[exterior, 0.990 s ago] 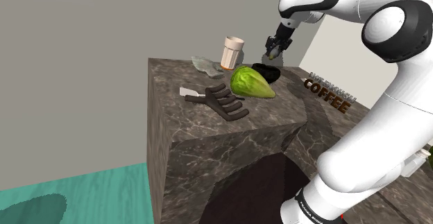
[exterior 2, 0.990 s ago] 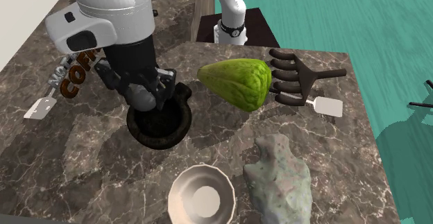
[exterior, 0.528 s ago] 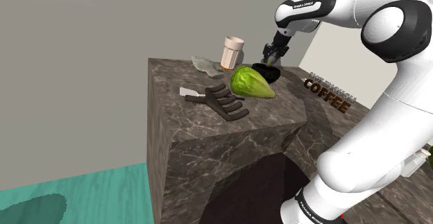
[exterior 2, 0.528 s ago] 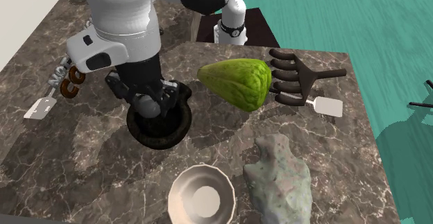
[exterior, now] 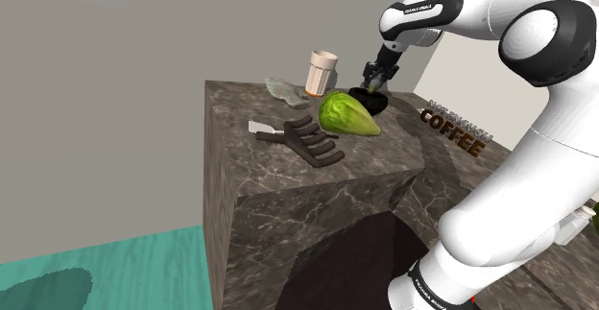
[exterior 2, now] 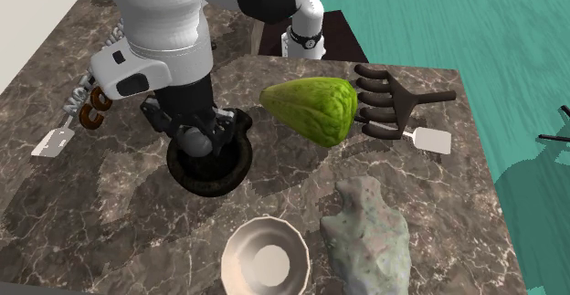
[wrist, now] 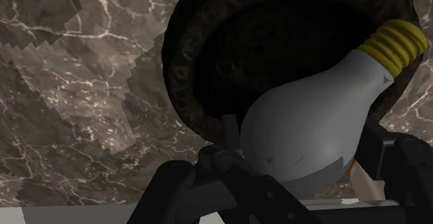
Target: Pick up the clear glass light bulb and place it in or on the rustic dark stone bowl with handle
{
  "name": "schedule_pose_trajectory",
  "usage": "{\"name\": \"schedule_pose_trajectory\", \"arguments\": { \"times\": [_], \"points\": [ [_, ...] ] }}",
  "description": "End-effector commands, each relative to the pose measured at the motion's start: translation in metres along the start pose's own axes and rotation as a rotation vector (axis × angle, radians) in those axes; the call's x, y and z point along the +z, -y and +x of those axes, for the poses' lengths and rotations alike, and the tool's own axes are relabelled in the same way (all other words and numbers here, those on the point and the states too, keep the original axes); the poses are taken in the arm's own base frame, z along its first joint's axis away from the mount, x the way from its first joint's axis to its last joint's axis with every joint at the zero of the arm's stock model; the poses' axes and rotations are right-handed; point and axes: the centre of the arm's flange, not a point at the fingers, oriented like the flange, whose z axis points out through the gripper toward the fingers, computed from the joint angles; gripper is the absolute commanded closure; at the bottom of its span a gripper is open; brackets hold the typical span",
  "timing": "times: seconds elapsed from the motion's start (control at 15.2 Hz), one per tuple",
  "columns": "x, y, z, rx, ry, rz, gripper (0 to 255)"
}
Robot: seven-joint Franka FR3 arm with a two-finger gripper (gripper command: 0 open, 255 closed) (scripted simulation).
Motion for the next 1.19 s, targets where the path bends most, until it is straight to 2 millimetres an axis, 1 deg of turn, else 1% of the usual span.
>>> {"name": "schedule_pose_trajectory", "arguments": {
  "times": [0.0,0.33,0.53,0.59,1.12],
  "points": [
    [0.000,0.000,0.000,0.000,0.000,0.000,0],
    [0.000,0.000,0.000,0.000,0.000,0.000,0],
    [-0.040,0.000,0.000,0.000,0.000,0.000,0],
    [-0.050,0.000,0.000,0.000,0.000,0.000,0],
    [-0.050,0.000,0.000,0.000,0.000,0.000,0]
  ]
}}
